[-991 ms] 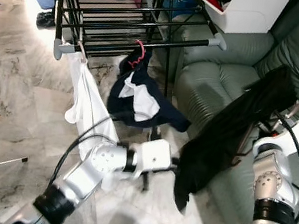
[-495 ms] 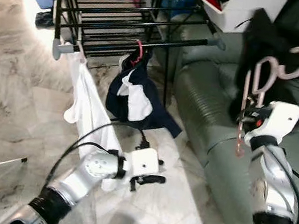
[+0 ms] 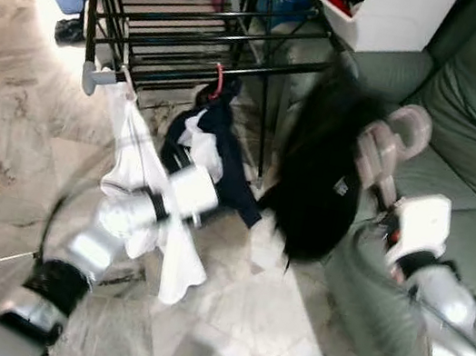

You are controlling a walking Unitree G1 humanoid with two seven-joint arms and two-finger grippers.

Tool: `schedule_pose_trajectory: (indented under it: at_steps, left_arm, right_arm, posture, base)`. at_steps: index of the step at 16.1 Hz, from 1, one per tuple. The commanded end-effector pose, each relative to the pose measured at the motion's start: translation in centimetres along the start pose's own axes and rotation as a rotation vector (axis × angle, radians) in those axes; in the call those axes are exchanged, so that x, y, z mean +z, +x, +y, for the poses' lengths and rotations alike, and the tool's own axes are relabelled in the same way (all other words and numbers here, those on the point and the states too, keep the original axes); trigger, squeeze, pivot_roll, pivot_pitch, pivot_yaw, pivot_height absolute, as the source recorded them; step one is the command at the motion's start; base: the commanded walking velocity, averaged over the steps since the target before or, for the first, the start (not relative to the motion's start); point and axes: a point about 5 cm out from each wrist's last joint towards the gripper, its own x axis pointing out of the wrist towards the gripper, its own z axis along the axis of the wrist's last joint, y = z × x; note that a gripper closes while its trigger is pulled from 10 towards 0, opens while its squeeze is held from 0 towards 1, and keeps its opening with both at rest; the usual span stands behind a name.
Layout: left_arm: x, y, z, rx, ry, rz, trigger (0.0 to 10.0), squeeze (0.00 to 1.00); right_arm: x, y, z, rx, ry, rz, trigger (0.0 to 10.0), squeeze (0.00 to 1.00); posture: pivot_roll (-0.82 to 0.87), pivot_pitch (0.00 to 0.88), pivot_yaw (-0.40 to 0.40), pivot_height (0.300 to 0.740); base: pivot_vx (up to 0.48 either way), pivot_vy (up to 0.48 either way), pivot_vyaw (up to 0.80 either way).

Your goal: Hang hanger

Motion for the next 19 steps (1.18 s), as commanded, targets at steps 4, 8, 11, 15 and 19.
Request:
schedule_pose_trajectory:
  at_steps: [4, 8, 11, 15, 19]
  left_arm:
    - [1.9, -0.7, 3.1, 0.07, 0.226, -0.106, 10.0, 1.0]
    - [0.7, -1.8, 4.4, 0.005, 0.38, -0.037, 10.0, 1.0]
    - [0.9, -2.0, 4.7, -0.026, 0.421, -0.046, 10.0, 0.96]
    - [0.2, -1.9, 2.9, -0.275, 0.389, -0.03, 10.0, 0.0]
    - [-2.8, -3.6, 0.5, -0.489, 0.303, 0.122, 10.0, 0.0]
  right_arm:
    - [-0.2, -2.5, 1.5, 0.316, -0.044, 0.031, 10.0, 0.0]
    - [-1.5, -4.6, 2.1, 0.523, -0.007, 0.158, 10.0, 0.0]
    - [-1.3, -5.2, 2.7, 0.589, 0.033, 0.162, 10.0, 0.0]
    - [-0.8, -5.8, 3.2, 0.683, 0.057, 0.182, 10.0, 0.0]
    - [-1.4, -7.0, 4.3, 0.768, 0.08, 0.234, 10.0, 0.0]
  posture:
    - [-0.07, 0.0, 0.041, 0.74]
    - [-0.07, 0.0, 0.047, 0.74]
    - [-0.07, 0.0, 0.045, 0.74]
    - [-0.08, 0.0, 0.062, 0.74]
    - [-0.07, 0.0, 0.052, 0.74]
  base:
    - [0.0, 0.0, 0.0]
    - [0.0, 0.0, 0.0]
    - [0.0, 0.0, 0.0]
    - [0.0, 0.0, 0.0]
    - [0.0, 0.0, 0.0]
